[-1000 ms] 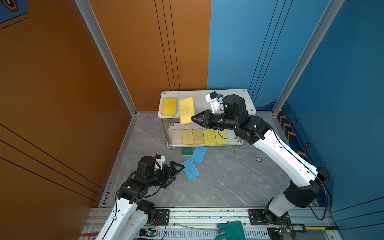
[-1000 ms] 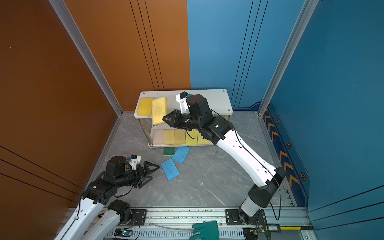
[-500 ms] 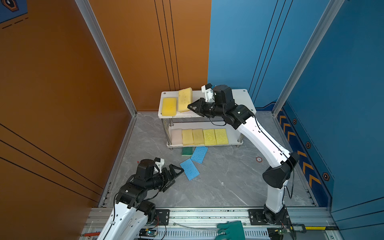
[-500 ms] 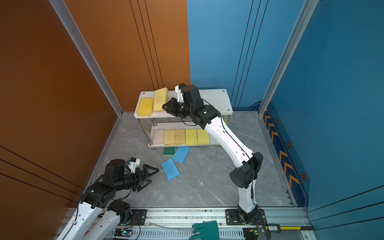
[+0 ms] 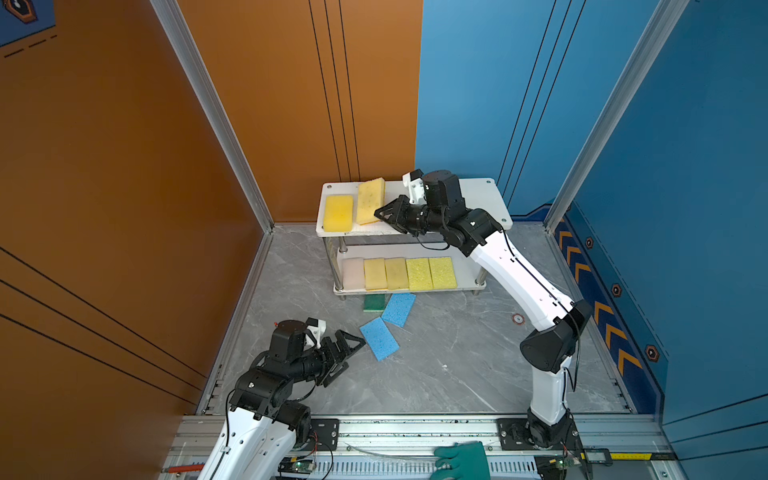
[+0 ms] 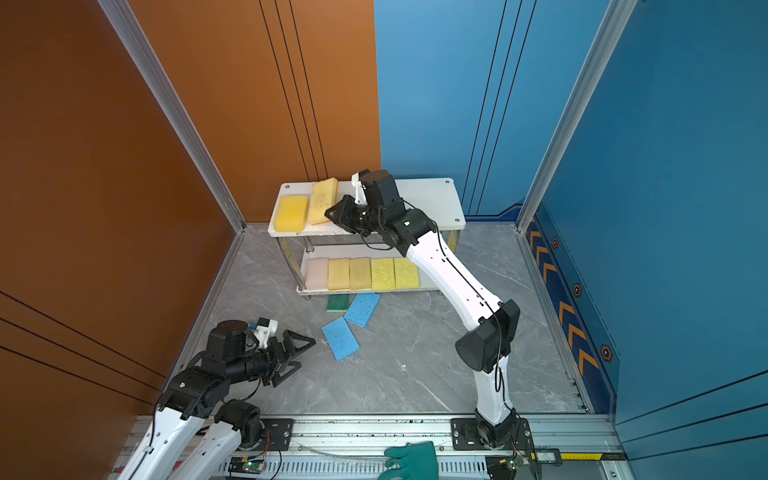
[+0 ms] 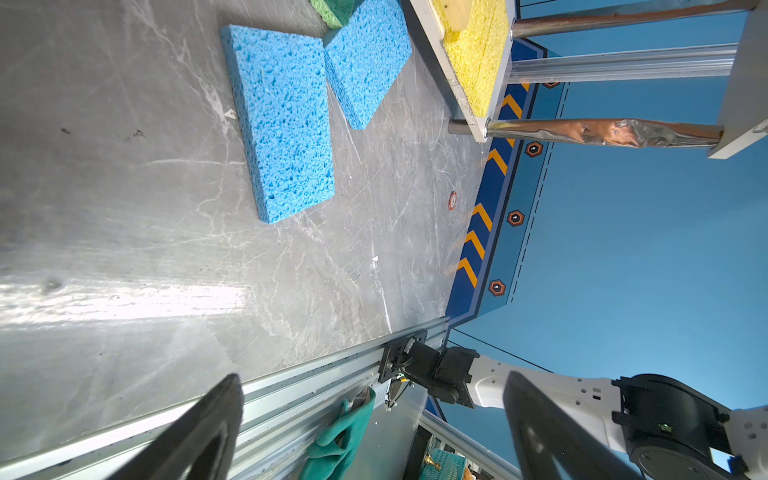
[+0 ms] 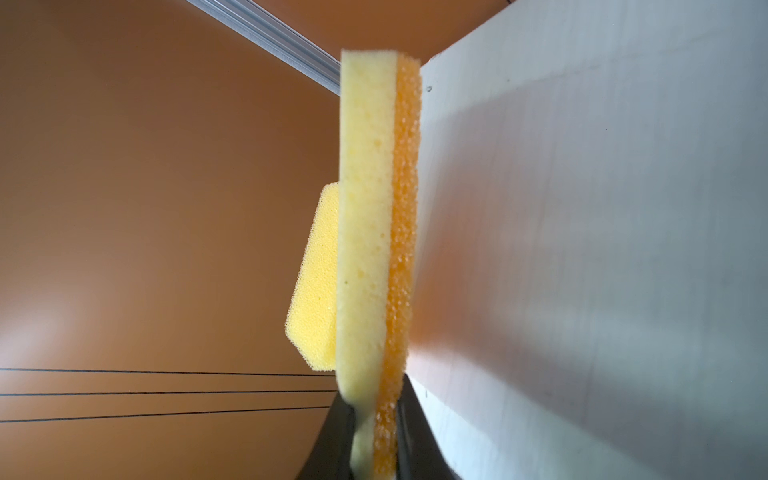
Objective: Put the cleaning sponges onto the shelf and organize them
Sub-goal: 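Carry the yellow-orange sponge onto the top shelf beside the yellow sponge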
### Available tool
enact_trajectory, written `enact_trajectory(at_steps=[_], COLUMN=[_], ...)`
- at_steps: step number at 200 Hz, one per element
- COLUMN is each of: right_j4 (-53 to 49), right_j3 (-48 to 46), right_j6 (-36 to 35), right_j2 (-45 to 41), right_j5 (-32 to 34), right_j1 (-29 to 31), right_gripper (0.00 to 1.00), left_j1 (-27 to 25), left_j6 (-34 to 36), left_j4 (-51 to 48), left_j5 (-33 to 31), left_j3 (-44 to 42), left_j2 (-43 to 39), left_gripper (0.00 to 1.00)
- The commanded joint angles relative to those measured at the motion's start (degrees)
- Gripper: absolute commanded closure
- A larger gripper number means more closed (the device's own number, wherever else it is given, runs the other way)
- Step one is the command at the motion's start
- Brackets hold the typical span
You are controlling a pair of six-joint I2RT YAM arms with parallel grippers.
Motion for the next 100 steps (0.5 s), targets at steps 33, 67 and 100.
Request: enact_trajectory(at_steps=[33,67,100], right_j4=[1.98,1.98,0.90], right_j3=[1.80,1.81,1.72], right_j6=[1.98,2.21,2.03], right_j2=[1.22,1.27,0.83], right_j5=[-1.34,-1.45,-1.23], right_j1=[0.30,0.21,0.22], right_gripper=[0.74,0.65,0.56], left_j1=[1.47,1.93,2.13], left_j6=[1.20,1.18,1.25], left_j4=[-2.23,-2.55,-3.06], left_j5=[2.05,2.44,2.66], left_j3=[-0.27,-0.20,-0.24], left_j2=[-1.69,-2.05,-2.65], left_gripper=[0.02,0.02,0.02])
